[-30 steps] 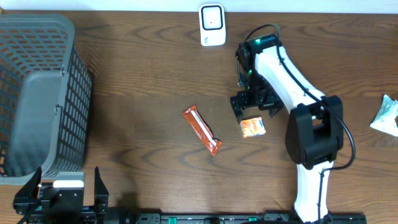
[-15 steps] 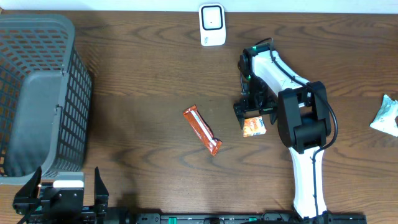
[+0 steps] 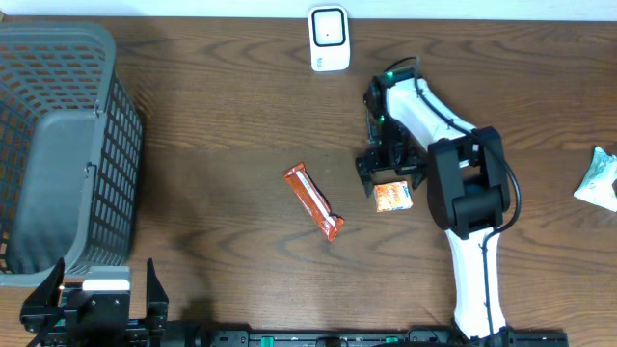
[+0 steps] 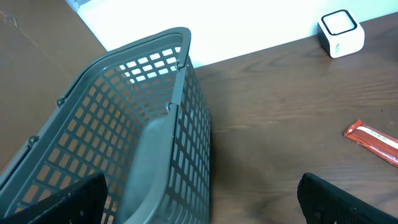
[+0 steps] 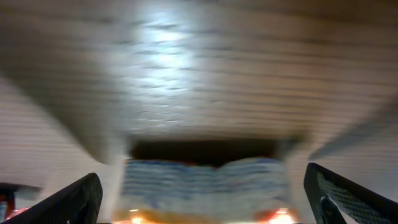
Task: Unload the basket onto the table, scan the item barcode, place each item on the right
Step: 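Lower the right gripper onto the Kleenex pack and grasp it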
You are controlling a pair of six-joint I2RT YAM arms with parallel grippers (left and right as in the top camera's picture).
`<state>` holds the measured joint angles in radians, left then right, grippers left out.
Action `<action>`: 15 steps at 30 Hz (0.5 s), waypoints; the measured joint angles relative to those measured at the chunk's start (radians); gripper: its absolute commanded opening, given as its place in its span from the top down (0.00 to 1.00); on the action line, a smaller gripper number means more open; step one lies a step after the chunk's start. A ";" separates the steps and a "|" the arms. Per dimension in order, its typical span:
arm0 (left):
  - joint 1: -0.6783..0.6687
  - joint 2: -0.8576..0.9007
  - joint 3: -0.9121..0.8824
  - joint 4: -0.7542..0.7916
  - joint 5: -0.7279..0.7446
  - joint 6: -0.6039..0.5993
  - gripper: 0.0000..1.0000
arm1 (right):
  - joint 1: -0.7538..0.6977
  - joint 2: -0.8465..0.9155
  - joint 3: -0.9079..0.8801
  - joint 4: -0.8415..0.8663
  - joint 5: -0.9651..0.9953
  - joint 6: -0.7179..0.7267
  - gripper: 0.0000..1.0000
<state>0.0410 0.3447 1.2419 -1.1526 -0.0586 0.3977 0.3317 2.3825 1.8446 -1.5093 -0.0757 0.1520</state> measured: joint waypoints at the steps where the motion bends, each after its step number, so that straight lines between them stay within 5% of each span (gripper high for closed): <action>1: 0.000 0.000 0.000 0.000 0.000 0.000 0.02 | 0.005 0.000 0.000 0.000 0.000 0.000 0.01; 15: 0.000 0.000 0.000 0.000 0.000 0.000 0.02 | 0.038 0.000 -0.035 0.008 0.003 0.017 0.02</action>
<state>0.0410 0.3447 1.2419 -1.1526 -0.0586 0.3977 0.3698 2.3821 1.8095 -1.5009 -0.0727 0.1692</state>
